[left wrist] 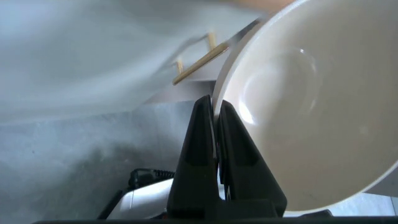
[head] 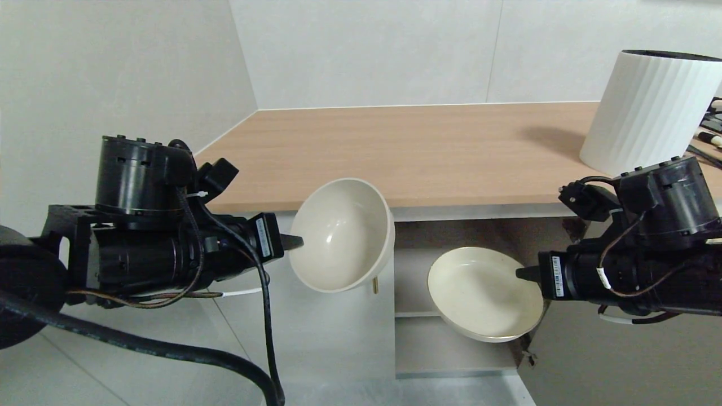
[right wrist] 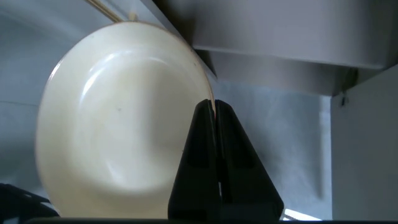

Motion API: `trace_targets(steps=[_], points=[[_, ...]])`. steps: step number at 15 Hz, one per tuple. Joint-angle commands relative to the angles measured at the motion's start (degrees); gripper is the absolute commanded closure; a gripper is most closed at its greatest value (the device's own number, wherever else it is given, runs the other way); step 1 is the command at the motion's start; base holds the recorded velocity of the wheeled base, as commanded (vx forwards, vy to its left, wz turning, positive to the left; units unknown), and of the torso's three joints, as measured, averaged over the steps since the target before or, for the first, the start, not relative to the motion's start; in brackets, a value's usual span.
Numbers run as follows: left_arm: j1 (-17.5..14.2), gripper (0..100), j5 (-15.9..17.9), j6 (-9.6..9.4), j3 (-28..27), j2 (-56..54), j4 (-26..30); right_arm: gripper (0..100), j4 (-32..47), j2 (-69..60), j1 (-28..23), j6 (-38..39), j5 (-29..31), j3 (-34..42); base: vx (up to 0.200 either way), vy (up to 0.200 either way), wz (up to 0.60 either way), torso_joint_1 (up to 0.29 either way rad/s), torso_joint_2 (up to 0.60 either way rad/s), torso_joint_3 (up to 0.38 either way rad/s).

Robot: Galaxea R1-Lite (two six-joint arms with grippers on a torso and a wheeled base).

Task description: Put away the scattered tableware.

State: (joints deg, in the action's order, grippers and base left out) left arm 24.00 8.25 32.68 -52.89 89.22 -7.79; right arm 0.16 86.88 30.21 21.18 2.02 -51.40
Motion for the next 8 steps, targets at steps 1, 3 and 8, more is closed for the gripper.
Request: trace_targets(steps=[1,3,8], points=[[-0.01,100,0.01,0.01,0.07,0.25,-0.03,100,-0.07,0.48,0.03,0.01,0.0,-0.02,0.0,0.0,0.0,-0.163,0.46,0.295],[-0.01,100,0.01,0.01,0.07,0.25,-0.03,100,-0.07,0.57,0.03,0.01,0.0,-0.02,0.0,0.0,0.0,-0.141,0.46,0.303],[-0.01,100,0.01,0.01,0.07,0.34,-0.03,100,-1.65,1.98,0.03,0.01,0.09,0.51,0.0,0.0,0.0,-0.105,0.39,0.278]])
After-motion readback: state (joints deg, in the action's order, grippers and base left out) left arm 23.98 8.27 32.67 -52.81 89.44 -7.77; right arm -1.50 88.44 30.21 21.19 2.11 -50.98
